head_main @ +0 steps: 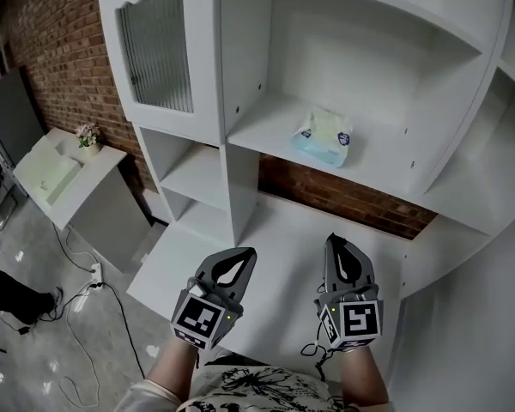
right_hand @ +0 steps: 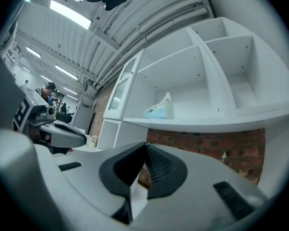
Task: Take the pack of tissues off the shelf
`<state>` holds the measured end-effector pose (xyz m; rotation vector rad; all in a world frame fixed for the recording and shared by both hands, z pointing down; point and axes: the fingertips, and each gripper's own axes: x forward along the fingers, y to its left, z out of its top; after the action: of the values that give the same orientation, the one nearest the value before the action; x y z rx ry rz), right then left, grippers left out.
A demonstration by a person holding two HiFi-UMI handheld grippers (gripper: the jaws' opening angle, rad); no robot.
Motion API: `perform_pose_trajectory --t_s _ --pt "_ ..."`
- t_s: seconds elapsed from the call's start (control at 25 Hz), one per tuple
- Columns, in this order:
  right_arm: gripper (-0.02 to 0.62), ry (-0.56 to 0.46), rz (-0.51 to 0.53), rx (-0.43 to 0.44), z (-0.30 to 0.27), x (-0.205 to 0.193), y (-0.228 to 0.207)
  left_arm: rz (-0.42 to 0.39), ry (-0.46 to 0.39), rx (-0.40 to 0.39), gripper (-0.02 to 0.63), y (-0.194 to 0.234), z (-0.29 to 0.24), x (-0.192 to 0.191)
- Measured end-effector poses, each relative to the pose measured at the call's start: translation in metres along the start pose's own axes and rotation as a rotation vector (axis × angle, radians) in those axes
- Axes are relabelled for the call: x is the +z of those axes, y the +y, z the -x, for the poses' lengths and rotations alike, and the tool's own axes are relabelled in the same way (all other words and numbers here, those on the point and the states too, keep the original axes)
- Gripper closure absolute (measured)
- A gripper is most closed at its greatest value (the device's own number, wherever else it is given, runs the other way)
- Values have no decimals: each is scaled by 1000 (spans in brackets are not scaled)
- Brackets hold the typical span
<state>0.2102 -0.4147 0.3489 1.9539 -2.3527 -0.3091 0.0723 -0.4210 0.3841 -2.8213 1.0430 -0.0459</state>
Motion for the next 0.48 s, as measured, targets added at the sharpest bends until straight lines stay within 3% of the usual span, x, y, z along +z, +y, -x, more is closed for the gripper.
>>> perform_pose_trajectory --t_s 0.32,0.44,0.48 --pt "588 -50 -43 -180 -37 42 -37 -18 -17 -80 592 34 -32 9" --pt "487 -56 -47 -210 -53 57 -47 -32 -24 -116 592 40 -41 11" --pt "483 -58 -37 -216 -58 63 -49 -30 -25 -127 592 41 -43 10"
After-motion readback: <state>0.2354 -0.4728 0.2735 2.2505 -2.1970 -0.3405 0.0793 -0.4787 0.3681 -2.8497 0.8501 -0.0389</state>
